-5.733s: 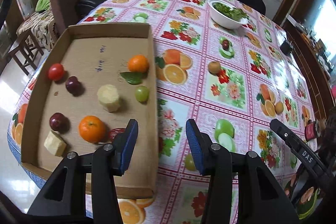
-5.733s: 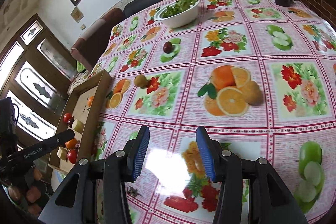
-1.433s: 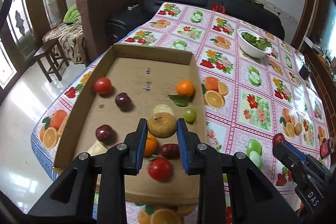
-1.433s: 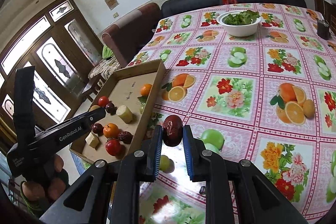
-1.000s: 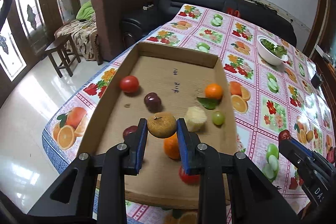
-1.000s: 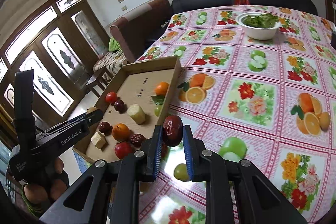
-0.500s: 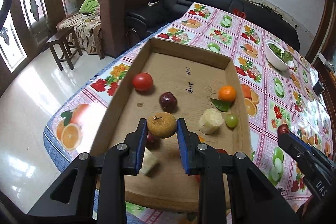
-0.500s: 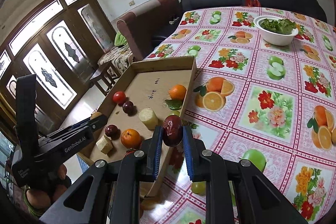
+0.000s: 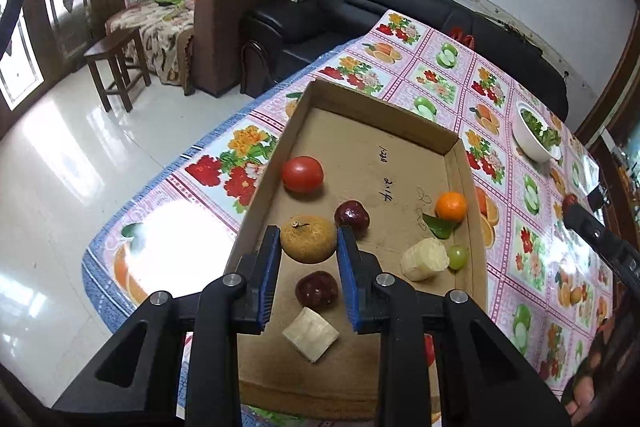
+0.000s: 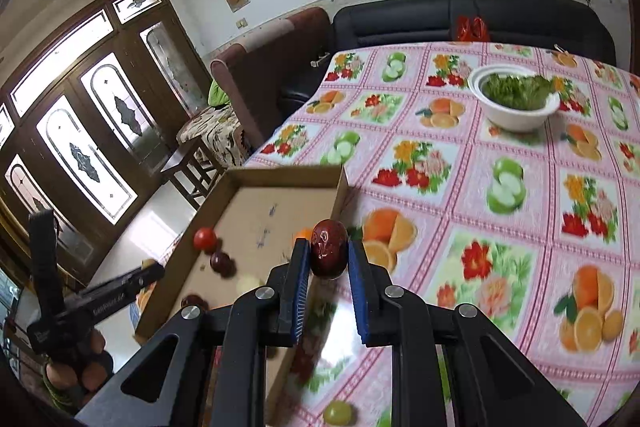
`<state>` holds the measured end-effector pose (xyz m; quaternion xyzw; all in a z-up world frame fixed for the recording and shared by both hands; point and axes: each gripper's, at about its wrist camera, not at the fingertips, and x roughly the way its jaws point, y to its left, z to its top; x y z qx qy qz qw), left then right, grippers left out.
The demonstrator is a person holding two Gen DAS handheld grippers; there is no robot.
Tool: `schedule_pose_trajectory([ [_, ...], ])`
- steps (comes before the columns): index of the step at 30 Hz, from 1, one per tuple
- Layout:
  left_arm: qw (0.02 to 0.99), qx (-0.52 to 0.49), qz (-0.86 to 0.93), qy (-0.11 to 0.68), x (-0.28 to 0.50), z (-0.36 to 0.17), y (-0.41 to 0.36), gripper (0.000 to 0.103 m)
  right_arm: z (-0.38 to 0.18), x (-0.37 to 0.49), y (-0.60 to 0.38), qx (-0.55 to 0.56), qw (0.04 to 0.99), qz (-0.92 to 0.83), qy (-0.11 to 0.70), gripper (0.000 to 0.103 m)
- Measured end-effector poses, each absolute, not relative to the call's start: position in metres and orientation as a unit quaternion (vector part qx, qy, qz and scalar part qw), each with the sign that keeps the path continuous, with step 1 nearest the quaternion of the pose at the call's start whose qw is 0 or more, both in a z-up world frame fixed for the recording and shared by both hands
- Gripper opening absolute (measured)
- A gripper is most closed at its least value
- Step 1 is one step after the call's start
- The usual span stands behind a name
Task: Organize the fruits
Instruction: 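Carry the red date and brown round fruit with both tools over the box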
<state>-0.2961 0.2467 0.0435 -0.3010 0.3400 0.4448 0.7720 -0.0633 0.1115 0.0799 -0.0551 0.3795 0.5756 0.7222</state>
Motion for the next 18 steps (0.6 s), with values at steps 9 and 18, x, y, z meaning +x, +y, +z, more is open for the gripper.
schedule_pose_trajectory([
  [9,0.783,-0.308,0.416,0.345,-0.275,0.044,0.254,0.026,0.072,-0.078,0.163,-0.074,0.692,0.603,0.389,0.019],
  [18,0.767,-0.302,0.426,0.372,-0.240,0.032,0.273,0.026,0.045,-0.086,0.219,-0.100,0.667,0.609,0.417,0.019],
])
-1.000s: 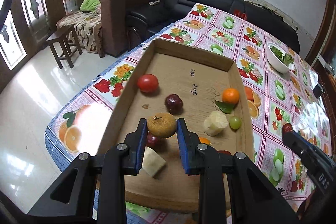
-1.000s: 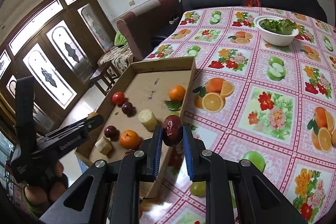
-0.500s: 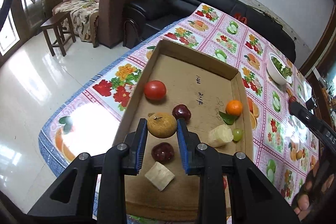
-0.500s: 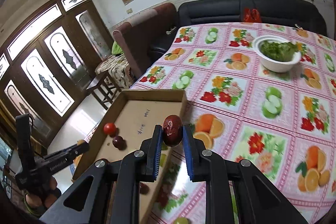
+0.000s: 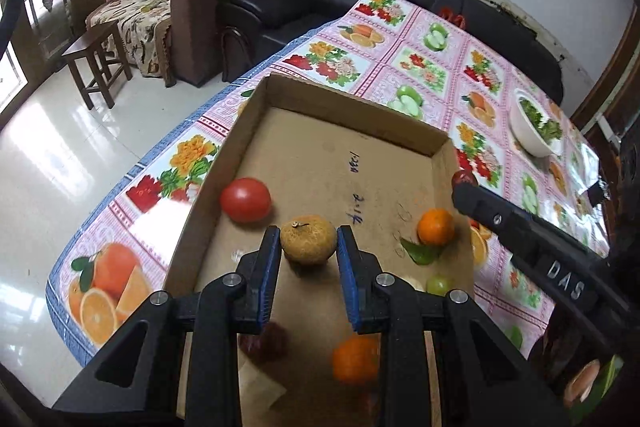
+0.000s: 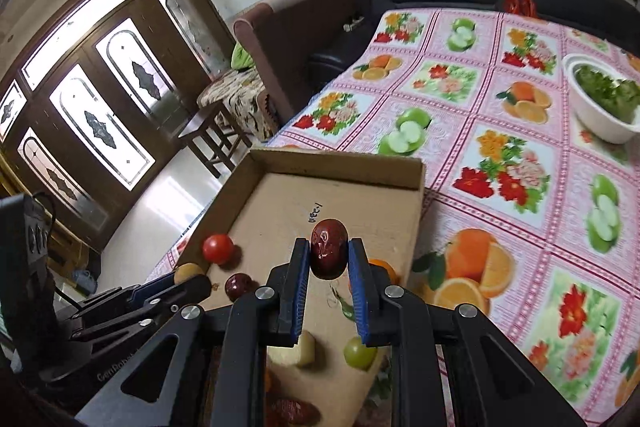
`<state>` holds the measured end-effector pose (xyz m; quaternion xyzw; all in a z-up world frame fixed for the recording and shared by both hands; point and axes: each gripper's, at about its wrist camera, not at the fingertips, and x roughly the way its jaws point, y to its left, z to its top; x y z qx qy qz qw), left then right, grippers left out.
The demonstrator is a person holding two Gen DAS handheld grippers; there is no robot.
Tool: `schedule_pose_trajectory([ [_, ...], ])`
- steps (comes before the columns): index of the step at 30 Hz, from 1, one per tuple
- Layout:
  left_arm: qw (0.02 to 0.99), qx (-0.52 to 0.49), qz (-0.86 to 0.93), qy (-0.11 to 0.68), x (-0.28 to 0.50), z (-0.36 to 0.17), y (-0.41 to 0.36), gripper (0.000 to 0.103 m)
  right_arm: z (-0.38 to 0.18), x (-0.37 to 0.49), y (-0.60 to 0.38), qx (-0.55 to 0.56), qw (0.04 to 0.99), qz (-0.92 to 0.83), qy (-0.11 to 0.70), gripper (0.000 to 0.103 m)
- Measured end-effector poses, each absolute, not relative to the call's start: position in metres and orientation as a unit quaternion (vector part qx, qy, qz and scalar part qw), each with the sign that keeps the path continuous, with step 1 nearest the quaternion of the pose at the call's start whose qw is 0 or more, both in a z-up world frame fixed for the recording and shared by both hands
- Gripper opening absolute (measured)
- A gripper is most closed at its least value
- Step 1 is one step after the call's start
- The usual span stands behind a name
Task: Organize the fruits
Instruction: 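Carry the red date and brown round fruit with both tools over the box, then open right tool releasing the date while left tool releases the brown fruit into box, then move both tools back from the box toward the fruits on the table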
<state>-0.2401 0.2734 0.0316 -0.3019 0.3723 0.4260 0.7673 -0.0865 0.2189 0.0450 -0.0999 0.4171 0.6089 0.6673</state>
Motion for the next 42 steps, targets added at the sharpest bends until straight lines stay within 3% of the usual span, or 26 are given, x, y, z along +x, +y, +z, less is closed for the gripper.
schedule_pose_trajectory([
  [34,0.719,-0.297,0.437,0.452,-0.205,-0.005,0.299,0.026,0.001,-0.090,0.288,-0.163,0.642,0.594,0.457,0.023],
  [36,0.718,-0.302,0.435,0.452,-0.206,-0.005,0.300,0.030,0.001,-0.090,0.288,-0.164,0.642,0.593,0.458,0.023],
  [37,0.718,-0.303,0.435,0.451,-0.208,-0.003,0.299,0.038,0.001,-0.090,0.287,-0.163,0.641,0.593,0.458,0.024],
  [39,0.720,-0.303,0.437,0.445,-0.212,0.001,0.298,0.043,0.003,-0.089,0.285,-0.160,0.643,0.593,0.457,0.036],
  [42,0.726,-0.301,0.441,0.432,-0.218,0.010,0.294,0.053,0.007,-0.087,0.279,-0.149,0.647,0.594,0.455,0.044],
])
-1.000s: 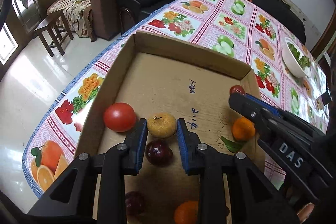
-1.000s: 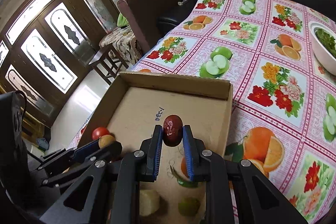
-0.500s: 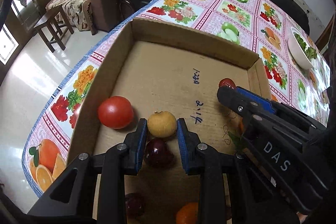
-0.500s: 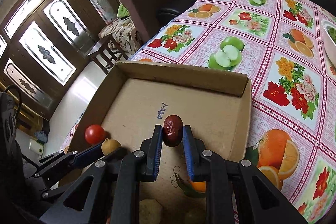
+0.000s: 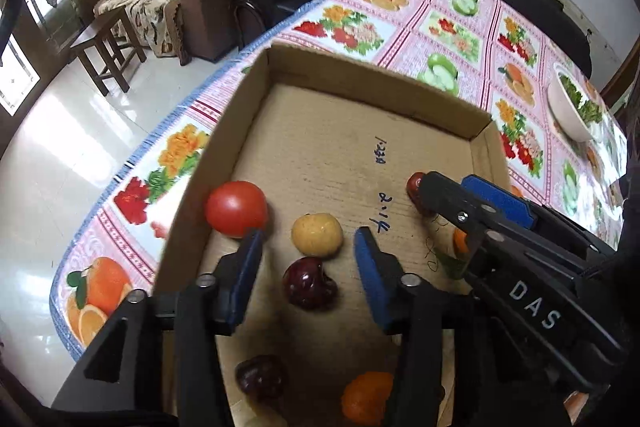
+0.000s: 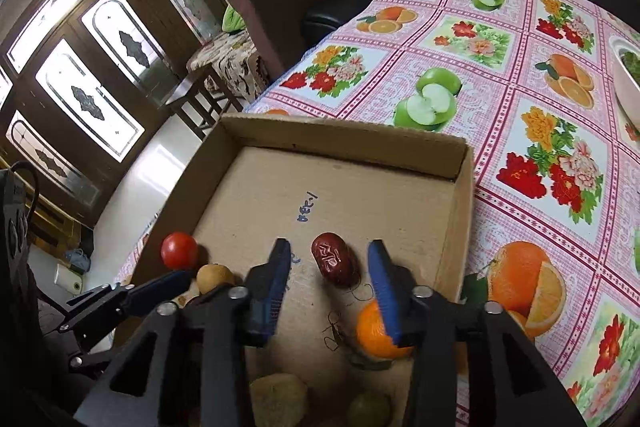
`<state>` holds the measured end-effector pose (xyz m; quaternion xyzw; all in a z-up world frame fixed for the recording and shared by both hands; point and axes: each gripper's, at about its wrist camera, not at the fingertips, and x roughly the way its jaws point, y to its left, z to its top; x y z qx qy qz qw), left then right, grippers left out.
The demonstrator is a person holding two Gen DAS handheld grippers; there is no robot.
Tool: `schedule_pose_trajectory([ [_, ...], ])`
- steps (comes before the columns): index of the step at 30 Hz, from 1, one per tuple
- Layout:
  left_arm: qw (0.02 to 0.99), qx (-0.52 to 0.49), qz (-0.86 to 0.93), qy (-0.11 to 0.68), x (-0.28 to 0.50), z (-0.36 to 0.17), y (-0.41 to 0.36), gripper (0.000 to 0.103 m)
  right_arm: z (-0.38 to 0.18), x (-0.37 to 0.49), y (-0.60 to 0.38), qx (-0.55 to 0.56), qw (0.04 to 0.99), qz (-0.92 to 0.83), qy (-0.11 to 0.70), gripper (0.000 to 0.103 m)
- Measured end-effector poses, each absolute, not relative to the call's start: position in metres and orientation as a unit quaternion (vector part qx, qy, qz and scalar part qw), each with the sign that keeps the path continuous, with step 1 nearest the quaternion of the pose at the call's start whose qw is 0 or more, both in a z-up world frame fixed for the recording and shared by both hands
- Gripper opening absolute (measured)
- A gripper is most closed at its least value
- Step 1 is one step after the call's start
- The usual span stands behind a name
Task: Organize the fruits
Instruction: 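Move both tools back from the box toward the fruits on the table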
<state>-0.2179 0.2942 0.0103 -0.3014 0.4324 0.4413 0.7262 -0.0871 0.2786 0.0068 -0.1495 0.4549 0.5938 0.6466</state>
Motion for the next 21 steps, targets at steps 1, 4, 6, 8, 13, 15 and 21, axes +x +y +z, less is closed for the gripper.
schedule_pose_trajectory([
  [1,0.728,-0.304,0.440,0.430,-0.220,0.012,0.293,0.056,0.009,-0.087,0.276,-0.146,0.648,0.595,0.454,0.044],
  [4,0.730,-0.311,0.437,0.424,-0.225,0.015,0.291,0.056,0.017,-0.087,0.266,-0.136,0.649,0.599,0.448,0.044],
  [6,0.733,-0.319,0.432,0.418,-0.229,0.017,0.289,0.056,0.022,-0.087,0.259,-0.132,0.650,0.602,0.445,0.044],
  [8,0.735,-0.324,0.430,0.413,-0.233,0.019,0.287,0.056,0.026,-0.086,0.251,-0.126,0.651,0.603,0.444,0.044],
  [13,0.746,-0.332,0.414,0.402,-0.239,0.026,0.273,0.056,0.036,-0.084,0.223,-0.105,0.657,0.603,0.441,0.045],
  [15,0.754,-0.332,0.407,0.395,-0.241,0.031,0.265,0.056,0.040,-0.082,0.210,-0.097,0.660,0.602,0.439,0.047],
  [21,0.779,-0.320,0.379,0.384,-0.238,0.047,0.236,0.056,0.048,-0.075,0.165,-0.071,0.672,0.597,0.431,0.047],
])
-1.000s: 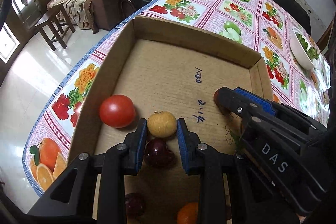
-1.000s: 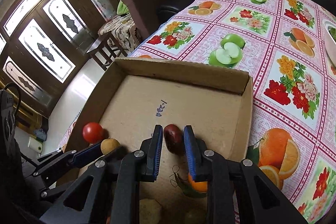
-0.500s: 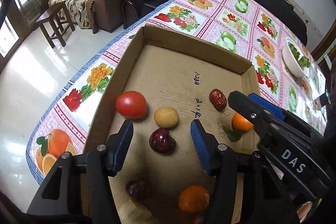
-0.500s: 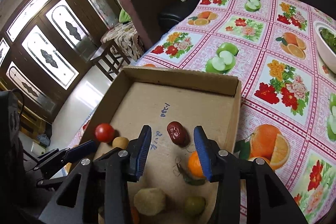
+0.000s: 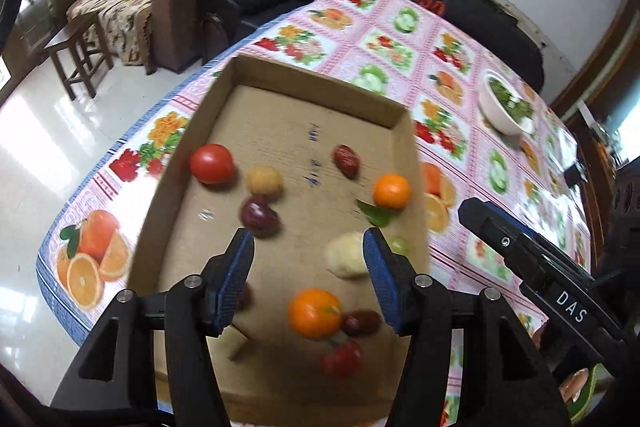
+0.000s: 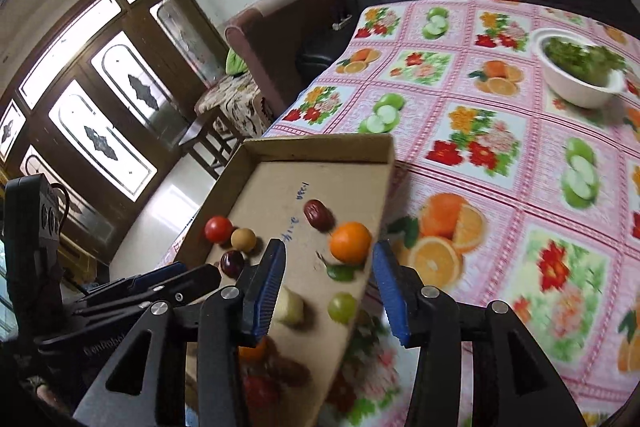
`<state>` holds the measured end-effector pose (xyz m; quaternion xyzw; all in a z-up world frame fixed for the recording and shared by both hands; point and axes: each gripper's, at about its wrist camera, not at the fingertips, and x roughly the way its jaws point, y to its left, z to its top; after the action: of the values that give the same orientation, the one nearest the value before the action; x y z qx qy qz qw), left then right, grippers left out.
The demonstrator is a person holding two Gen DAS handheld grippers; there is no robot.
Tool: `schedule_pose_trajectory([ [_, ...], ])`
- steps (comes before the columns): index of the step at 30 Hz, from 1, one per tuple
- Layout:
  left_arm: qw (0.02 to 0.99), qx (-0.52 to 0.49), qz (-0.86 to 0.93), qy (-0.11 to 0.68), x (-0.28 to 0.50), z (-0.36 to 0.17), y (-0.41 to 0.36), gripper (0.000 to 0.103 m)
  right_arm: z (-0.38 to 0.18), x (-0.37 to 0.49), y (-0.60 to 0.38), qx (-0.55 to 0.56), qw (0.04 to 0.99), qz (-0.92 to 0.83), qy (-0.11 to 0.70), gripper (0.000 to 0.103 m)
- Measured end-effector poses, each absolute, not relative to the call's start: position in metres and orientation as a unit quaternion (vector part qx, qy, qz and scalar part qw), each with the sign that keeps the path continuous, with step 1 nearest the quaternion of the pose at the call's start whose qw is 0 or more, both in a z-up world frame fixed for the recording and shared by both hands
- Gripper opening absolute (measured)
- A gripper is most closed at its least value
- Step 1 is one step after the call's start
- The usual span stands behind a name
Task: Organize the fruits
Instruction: 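Move both tools back from the box toward the fruits on the table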
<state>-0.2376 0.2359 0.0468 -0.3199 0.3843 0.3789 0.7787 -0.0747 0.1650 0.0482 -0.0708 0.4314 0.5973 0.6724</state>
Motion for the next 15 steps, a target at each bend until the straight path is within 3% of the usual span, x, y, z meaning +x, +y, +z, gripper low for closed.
schedule_pose_trajectory([
  [15,0.815,-0.266,0.330,0.396,-0.207,0.051,0.141,0.056,0.053,-0.051,0.051,-0.037,0.717,0.558,0.417,0.053],
])
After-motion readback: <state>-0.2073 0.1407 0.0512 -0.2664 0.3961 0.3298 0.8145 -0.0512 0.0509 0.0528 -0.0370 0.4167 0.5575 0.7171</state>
